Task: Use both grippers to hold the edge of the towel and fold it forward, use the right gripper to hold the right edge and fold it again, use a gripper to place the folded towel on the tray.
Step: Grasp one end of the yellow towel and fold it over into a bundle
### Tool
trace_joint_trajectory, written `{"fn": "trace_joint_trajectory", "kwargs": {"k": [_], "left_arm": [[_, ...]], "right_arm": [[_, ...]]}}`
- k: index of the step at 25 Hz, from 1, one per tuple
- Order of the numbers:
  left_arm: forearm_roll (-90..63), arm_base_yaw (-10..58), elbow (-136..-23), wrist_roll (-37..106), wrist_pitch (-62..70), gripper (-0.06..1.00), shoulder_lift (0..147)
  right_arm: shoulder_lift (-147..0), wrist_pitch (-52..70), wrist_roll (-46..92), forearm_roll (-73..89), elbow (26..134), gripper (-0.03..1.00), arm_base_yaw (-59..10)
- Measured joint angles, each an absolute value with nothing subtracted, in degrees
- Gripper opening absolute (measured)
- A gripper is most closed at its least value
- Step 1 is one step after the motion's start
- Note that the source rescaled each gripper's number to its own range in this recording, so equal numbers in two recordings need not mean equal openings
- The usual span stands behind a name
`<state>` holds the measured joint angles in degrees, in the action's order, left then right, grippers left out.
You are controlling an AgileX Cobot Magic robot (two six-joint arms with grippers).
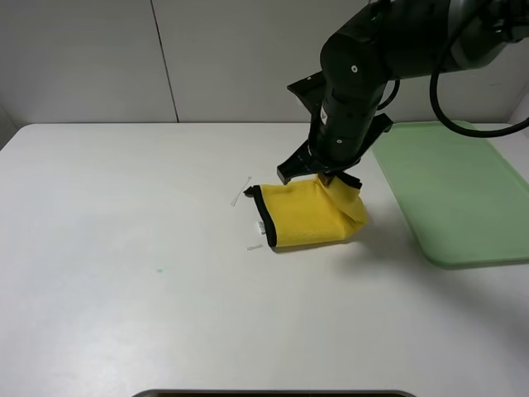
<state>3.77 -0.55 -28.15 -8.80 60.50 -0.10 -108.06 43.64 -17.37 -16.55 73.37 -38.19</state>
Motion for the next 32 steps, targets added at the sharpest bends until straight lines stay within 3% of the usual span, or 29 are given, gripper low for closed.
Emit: {"fn": "trace_joint_trajectory", "kwargs": {"k": [11, 28, 30, 32], "left_arm": [[3.77, -0.55, -28.15, -8.80, 60.50, 1.00, -0.10], [3.77, -0.55, -28.15, -8.80, 60.50, 1.00, -0.10], [3.77, -0.55, -28.15, -8.80, 60.50, 1.00, -0.10], [3.77, -0.55, -28.15, -8.80, 60.50, 1.00, -0.10]], "right_arm": [[-110.18, 36.58, -17.82, -7.52, 73.37, 0.04, -38.18], [-111.22, 36.21, -16.11, -3.34, 73.37, 0.05, -38.18], [-111.22, 36.05, -15.73, -2.12, 73.37, 0.17, -38.18], [-111.22, 35.85, -15.57, -0.37, 73.37, 0.50, -38.18]]}}
